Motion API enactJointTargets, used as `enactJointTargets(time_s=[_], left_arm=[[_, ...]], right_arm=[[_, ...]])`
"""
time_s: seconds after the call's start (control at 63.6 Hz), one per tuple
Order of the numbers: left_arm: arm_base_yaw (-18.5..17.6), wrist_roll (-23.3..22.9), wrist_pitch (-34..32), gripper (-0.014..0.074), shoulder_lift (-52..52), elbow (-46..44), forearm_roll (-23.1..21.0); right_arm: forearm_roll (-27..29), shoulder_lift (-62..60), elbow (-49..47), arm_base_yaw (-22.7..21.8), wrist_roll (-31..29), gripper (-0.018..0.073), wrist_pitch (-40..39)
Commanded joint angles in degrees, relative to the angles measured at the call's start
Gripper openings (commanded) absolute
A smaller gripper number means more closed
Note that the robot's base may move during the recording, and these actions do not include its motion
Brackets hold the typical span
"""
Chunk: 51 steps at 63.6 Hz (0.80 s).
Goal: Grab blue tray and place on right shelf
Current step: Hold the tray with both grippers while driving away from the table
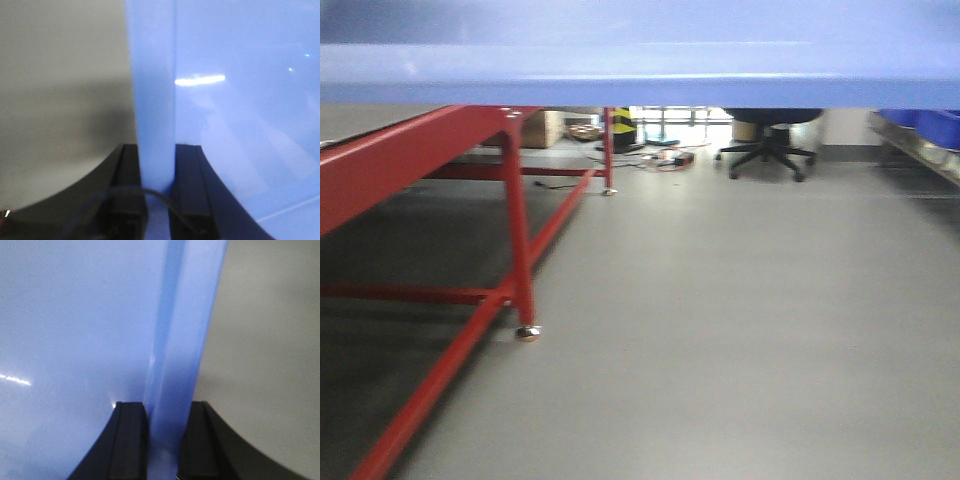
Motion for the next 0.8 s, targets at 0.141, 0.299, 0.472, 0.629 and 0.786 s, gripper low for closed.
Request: enactJointTargets(time_s=[0.141, 0.299, 0.472, 0.629, 0.786], left_arm=[[-0.31, 1.91, 5.13, -0.0048, -1.43, -1.6, 1.82], [-0.31, 1.91, 5.13, -0.0048, -1.43, -1.6, 1.82], [-0.31, 1.91, 5.13, -0.0048, -1.43, -1.6, 1.82], [-0.31, 1.91, 5.13, -0.0048, -1.43, -1.6, 1.49], [-0.31, 1.91, 5.13, -0.0048, -1.43, -1.6, 1.22]], right_arm=[[-2.97, -0.77, -2.2, -0.33, -1.23, 0.0066, -3.35], [-2.97, -0.77, -2.2, -0.33, -1.23, 0.0066, -3.35], [-2.97, -0.82, -2.2, -0.33, -1.23, 0.0066, -3.35], [-2.97, -0.82, -2.2, -0.33, -1.23, 0.0066, -3.35], [-2.97, -0.82, -2.2, -0.33, -1.23, 0.0066, -3.35]])
